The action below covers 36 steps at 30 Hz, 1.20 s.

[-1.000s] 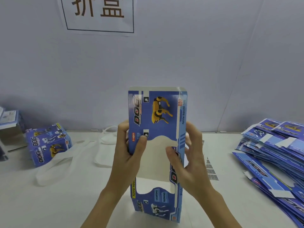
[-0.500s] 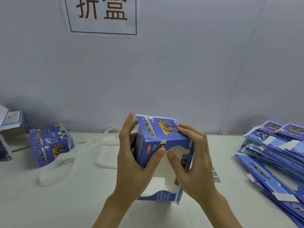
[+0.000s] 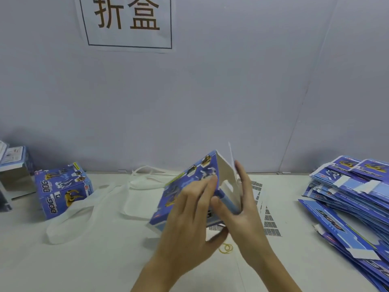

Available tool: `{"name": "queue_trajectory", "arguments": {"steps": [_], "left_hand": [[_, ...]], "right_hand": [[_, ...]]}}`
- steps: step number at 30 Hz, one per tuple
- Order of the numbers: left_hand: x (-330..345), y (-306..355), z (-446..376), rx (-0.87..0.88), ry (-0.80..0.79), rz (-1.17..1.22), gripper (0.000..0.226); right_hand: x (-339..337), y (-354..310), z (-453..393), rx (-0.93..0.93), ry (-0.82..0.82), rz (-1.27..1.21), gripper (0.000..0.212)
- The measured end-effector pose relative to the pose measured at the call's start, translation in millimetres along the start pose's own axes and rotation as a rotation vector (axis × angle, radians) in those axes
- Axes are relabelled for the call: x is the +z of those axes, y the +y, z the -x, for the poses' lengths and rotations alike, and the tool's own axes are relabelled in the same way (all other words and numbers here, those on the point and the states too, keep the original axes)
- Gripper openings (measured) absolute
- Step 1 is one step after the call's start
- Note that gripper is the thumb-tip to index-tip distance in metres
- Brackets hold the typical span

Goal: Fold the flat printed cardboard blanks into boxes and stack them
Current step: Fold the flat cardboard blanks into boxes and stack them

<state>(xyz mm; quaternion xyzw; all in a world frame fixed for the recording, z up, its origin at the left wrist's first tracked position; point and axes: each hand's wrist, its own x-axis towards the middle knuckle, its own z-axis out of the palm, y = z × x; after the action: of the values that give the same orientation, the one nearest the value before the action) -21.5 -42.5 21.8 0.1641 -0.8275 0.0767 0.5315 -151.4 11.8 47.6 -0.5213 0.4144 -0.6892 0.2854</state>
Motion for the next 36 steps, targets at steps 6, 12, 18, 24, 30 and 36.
{"name": "queue_trajectory", "arguments": {"steps": [6,12,18,24,30,36], "left_hand": [[-10,-3,-9,-0.352,-0.073,0.734,0.066],[-34,-64,-3,-0.813,-0.236,0.624,0.078],[-33,-77,11,-0.912,-0.534,0.926,0.054],[-16,-58,4,-0.818,-0.226,0.932,0.064],[-19,-40,-1,-0.686,-0.049,0.905,0.078],[-35,-37,-13,-0.632,0.195,0.838,0.069]], "right_hand": [[-43,9,-13,0.17,0.161,-0.132,0.115],[-59,20,-23,0.301,-0.08,-0.255,0.096],[-45,34,-25,0.346,-0.134,-0.295,0.092],[-31,25,-31,0.106,0.047,-0.18,0.068],[-35,-3,-29,-0.121,0.028,-0.084,0.074],[-26,-11,-15,-0.132,-0.181,0.065,0.081]]}}
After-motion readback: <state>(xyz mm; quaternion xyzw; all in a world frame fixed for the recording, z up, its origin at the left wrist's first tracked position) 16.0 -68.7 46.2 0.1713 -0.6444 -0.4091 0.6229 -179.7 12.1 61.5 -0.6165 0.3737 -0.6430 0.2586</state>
